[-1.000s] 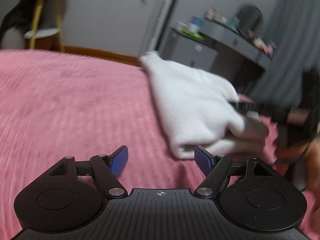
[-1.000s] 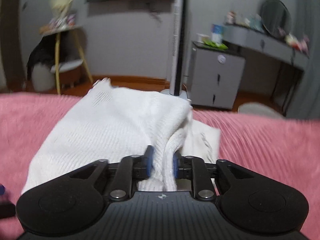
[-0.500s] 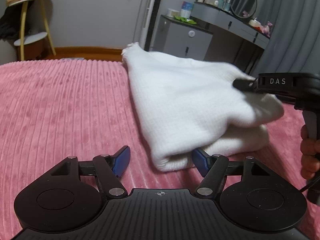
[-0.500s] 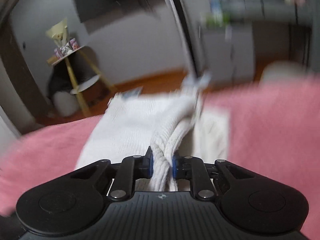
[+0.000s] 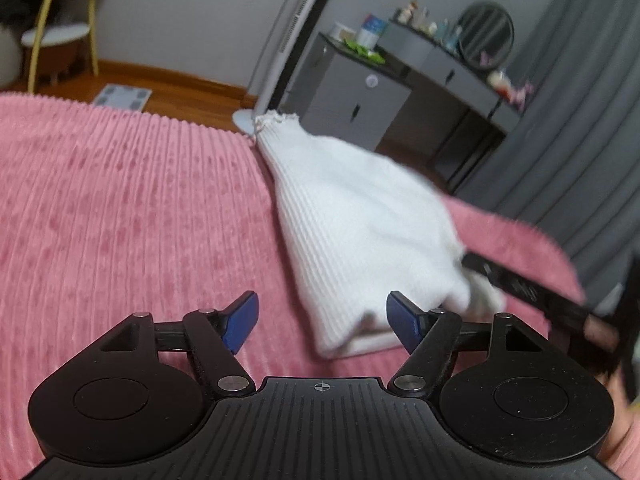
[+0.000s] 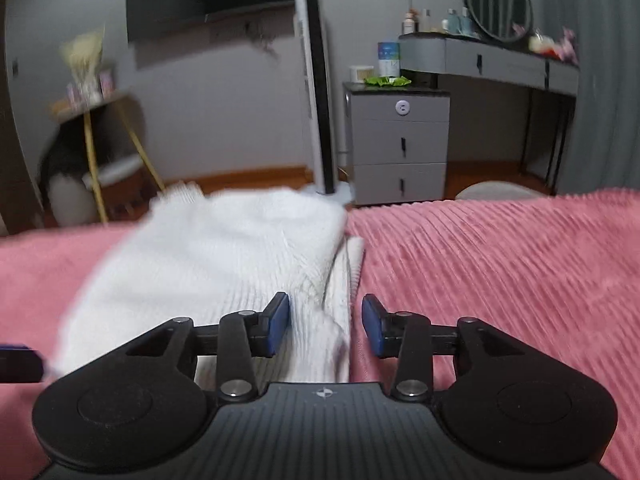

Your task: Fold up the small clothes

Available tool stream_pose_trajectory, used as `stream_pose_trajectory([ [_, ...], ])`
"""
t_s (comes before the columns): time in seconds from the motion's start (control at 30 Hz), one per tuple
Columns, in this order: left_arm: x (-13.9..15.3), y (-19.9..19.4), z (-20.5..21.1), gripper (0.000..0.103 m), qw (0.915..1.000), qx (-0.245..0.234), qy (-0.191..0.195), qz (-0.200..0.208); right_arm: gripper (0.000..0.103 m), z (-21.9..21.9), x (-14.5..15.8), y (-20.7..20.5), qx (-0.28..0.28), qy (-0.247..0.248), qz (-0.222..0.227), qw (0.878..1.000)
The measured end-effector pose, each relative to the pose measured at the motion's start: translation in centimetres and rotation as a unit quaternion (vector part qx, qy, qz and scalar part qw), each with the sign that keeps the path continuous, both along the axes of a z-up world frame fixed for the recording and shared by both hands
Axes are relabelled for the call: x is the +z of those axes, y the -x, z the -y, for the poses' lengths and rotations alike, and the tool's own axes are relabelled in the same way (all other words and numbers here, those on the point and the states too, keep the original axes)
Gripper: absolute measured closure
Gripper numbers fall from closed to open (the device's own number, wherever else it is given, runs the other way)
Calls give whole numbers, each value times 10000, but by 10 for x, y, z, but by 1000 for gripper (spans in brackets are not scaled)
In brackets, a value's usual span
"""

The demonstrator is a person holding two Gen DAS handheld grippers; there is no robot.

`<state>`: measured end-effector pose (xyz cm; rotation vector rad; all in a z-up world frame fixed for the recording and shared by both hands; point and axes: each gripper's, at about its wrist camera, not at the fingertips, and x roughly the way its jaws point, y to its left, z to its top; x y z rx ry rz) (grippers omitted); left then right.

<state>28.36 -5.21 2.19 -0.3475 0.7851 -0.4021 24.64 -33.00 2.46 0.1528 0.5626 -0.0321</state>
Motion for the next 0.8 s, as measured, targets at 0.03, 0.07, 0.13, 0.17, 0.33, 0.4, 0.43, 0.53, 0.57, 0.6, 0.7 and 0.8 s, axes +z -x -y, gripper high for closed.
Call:
stream_pose_trajectory([
  [0.03,0,-1,0,25,9999,-3,99,-36,64,3,2,9,-76,-213,97,9997],
  [0.07,-1,-2,4,25,9999,-29,107,-101,64,7,5,20,-95,-511,152,9985],
  [0.13,-6,-2,14,25,9995,-144,91,-254,64,17,4,42,-188,-1325,218,9908],
  [0.17,-9,-2,18,25,9992,-187,82,-350,64,21,0,52,-169,-1811,203,9831],
  [0.33,-22,-4,22,26,9932,-129,608,-980,62,32,-31,64,-126,-3736,-72,9275],
  [0.4,-24,-5,19,26,9898,-31,949,-1061,62,33,-33,57,-199,-4036,-123,9147],
  [0.43,-24,-6,19,26,9884,38,1084,-1067,62,33,-32,55,-243,-4126,-58,9106],
  [0.53,-27,-12,21,26,9860,236,1283,-1041,62,32,-35,45,-397,-4180,23,9076],
  [0.57,-29,-15,22,26,9841,269,1386,-1082,63,32,-38,39,-448,-4266,-60,9033],
  [0.6,-32,-20,24,27,9822,322,1471,-1122,64,32,-43,35,-484,-4372,-145,8979],
  [0.7,-31,-21,21,27,9777,349,1703,-1176,65,35,-51,35,-601,-4605,-236,8853],
  [0.8,-31,-10,18,27,9775,284,1779,-1098,65,36,-51,45,-594,-4565,-121,8876],
])
